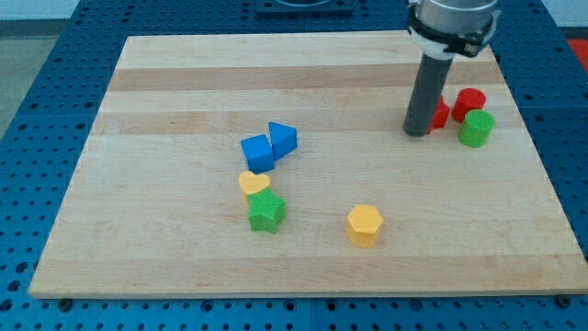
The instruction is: Move the red star towards top right corner
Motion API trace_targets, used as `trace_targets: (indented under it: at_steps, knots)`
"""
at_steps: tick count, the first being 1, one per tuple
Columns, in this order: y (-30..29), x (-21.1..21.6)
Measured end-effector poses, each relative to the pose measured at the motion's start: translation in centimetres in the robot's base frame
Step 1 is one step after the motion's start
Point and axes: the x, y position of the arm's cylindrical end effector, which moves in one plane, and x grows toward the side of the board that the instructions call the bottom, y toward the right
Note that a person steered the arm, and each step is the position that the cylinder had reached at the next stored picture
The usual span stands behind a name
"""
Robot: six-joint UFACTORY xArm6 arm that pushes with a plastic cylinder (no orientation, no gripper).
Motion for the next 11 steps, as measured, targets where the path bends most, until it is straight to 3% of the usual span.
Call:
trace_targets:
  at_steps: [1, 2, 3, 4, 5, 7, 9, 11]
  knots:
    - [0.2, -1.7]
    - [0.2, -0.4]
    - [0.2, 5.4]
    - [1.0, 8.2]
    - [1.8, 1.8]
    - [2.6, 0.2]
    - [2.9, -4.6]
    - [1.0, -4.4]
